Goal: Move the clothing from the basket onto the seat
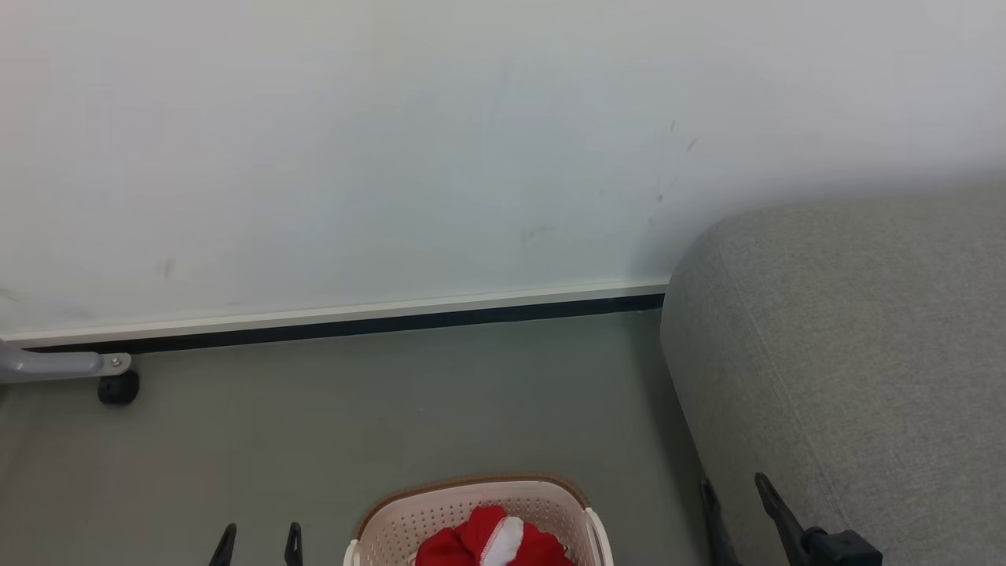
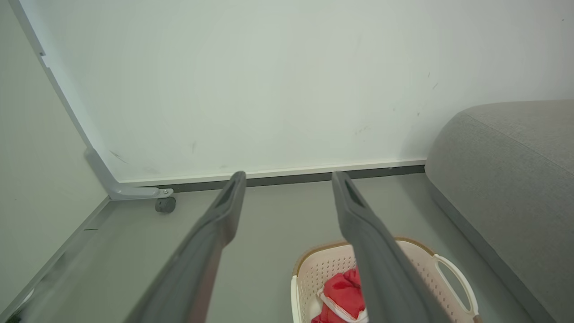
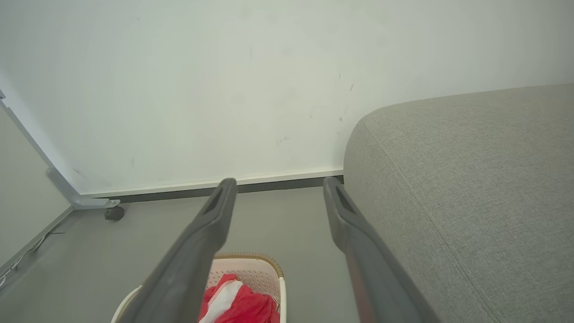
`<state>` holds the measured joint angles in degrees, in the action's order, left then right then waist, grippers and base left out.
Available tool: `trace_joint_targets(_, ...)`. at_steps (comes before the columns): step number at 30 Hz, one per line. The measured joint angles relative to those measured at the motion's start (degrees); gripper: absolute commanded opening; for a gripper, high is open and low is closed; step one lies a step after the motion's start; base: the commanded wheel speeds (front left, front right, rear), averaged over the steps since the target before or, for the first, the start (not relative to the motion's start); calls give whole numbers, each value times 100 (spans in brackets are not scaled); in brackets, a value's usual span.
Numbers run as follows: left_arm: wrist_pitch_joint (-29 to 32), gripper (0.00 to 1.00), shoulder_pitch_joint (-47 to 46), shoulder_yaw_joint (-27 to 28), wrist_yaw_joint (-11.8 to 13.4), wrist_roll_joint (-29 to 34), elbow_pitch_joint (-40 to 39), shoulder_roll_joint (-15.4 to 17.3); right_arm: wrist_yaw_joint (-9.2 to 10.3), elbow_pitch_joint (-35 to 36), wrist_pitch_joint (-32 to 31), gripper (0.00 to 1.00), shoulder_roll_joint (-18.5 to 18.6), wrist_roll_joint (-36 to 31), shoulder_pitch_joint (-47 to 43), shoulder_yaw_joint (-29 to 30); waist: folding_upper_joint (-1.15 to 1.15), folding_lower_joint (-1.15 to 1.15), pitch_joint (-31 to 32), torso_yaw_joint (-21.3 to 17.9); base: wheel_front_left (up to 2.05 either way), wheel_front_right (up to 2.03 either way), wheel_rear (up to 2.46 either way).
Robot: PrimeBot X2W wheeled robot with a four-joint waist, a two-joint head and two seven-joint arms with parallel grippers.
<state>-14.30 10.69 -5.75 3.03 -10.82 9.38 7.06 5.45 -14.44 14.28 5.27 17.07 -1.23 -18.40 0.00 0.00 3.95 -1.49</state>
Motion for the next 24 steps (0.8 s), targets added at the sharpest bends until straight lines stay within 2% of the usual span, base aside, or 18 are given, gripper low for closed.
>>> trace_joint_targets(11, 0, 100, -136, -101, -111, 68, -22, -5, 10, 357, 1, 100, 1, -145, 5, 193, 0, 0, -345, -37, 0, 0, 0)
trace_joint_targets(18, -1, 100, -622, -305, -258, 154, 165, -29, 66, 772, 2, 100, 5, -304, 203, 502, 0, 0, -913, -131, 0, 0, 0)
trace_joint_targets(21, -1, 100, -1128, -534, -355, 210, 587, -127, 93, 1096, 2, 100, 2, -472, 472, 622, 0, 1, -1478, -305, 0, 0, 0)
trace_joint_targets(24, -1, 100, -1295, -654, -365, 313, 773, -167, 94, 1248, 3, 100, -1, -571, 545, 620, 0, 1, -1694, -388, 0, 0, 0)
